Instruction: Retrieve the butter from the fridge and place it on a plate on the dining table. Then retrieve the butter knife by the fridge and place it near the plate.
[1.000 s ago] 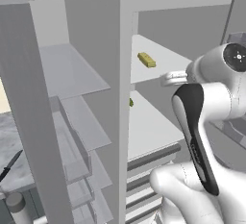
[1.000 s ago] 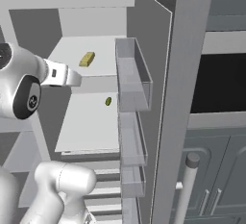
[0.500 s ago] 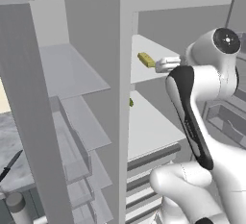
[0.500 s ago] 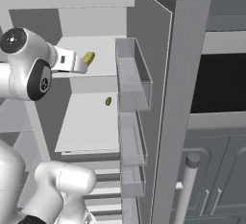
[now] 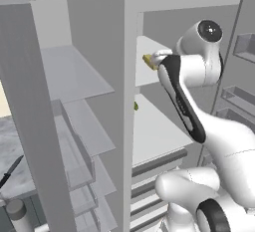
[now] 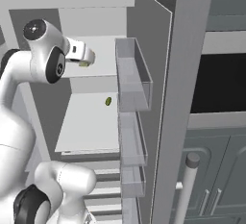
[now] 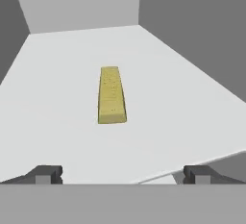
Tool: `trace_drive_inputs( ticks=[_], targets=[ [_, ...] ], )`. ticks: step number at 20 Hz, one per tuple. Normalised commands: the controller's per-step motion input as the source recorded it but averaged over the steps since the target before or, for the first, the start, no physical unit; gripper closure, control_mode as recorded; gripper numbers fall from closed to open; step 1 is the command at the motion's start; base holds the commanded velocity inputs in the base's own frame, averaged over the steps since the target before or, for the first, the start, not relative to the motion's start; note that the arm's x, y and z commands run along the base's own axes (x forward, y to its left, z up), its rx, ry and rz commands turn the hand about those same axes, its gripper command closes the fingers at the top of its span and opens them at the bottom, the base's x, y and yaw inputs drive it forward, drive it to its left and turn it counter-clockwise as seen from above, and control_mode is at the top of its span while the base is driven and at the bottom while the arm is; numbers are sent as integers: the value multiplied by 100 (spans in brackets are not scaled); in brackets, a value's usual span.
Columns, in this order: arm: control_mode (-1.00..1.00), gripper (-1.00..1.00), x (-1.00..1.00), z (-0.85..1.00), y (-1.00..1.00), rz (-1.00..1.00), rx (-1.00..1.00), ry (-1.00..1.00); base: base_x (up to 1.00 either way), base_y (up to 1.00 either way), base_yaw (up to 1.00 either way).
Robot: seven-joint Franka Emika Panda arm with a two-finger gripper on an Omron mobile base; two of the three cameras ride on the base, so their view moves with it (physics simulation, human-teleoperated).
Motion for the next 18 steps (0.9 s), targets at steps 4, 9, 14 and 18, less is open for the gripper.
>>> trace_drive_inputs(
  ticks=[4,9,14,18],
  targets=[
    [-100,-100,65,0,9,0,0,2,0,0,0],
    [-100,-100,64,-1,16,0,0,2,0,0,0],
    [-100,-100,35,-20,6,0,0,7,0,0,0],
    [-100,-100,0,-33,0,0,0,7,0,0,0]
  ],
)
